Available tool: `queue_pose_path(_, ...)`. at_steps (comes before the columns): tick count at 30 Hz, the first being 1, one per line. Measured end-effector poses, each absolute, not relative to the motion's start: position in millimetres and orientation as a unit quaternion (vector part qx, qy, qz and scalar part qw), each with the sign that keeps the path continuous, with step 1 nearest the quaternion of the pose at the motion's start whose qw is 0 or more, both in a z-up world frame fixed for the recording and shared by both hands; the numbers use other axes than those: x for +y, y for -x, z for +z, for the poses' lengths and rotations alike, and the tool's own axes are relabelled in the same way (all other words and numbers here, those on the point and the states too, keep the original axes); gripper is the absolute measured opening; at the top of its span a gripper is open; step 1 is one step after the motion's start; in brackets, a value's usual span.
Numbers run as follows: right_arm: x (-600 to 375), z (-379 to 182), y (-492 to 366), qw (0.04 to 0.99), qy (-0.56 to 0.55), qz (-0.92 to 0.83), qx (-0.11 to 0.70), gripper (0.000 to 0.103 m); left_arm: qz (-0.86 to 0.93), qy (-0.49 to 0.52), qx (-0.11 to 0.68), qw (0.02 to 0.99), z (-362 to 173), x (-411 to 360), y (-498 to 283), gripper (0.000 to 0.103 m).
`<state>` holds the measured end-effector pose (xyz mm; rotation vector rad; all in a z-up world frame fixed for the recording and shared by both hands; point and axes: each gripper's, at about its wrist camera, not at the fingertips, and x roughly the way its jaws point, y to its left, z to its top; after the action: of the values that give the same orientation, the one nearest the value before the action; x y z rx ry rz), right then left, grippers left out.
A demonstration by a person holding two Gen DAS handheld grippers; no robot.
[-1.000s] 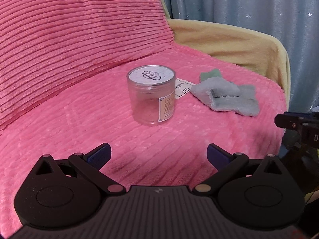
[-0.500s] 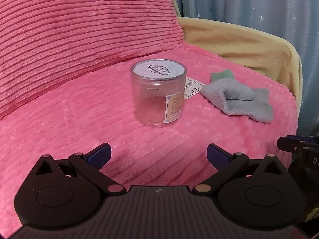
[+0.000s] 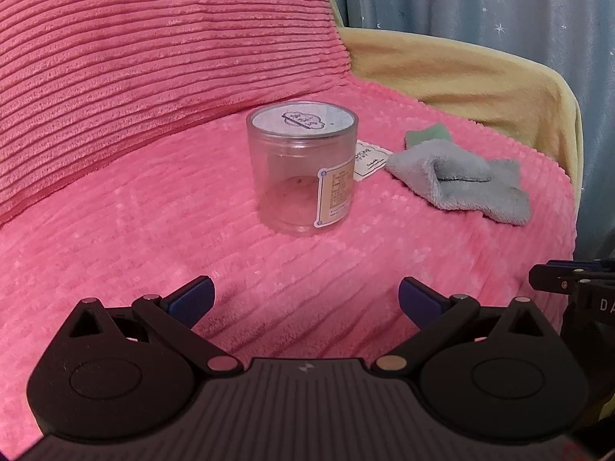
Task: Clean container
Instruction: 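Move both tools toward the clear jar and grey cloth, then grasp the grey cloth with the right tool while the left tool grasps the jar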
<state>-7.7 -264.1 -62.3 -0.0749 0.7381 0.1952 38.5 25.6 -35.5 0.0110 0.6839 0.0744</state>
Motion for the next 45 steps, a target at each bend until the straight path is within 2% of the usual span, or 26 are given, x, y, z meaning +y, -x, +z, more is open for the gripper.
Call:
queue_pose_path(11,-267.1,-72.1,9.2,0.926,0.044,0.103,0.36,0.012,0.029,0.004,0.333,0.943,-40.9,34.6,-41.4,0.102)
queue_pose_path(26,-246.0,-16.9,4.2,0.942,0.142,0.187,0.241,0.012,0.04,-0.051,0.26,0.963,-37.0,46.5,-78.0,0.102)
queue_pose_path(35,-201.7,-39.3,-55.1,0.924,0.15,0.212,0.282,0.012,0.018,-0.055,0.26,0.964,-43.3,56.5,-94.0,0.102)
queue_pose_path(41,-203.1,-34.6,-41.8,0.93,0.13,0.206,0.275,0.011,0.005,-0.068,0.254,0.965,-48.4,57.7,-108.6,0.102)
queue_pose_path(45,-204.1,-31.5,-33.0,0.934,0.116,0.201,0.27,0.004,-0.005,-0.071,0.245,0.967,-47.8,55.5,-113.5,0.102)
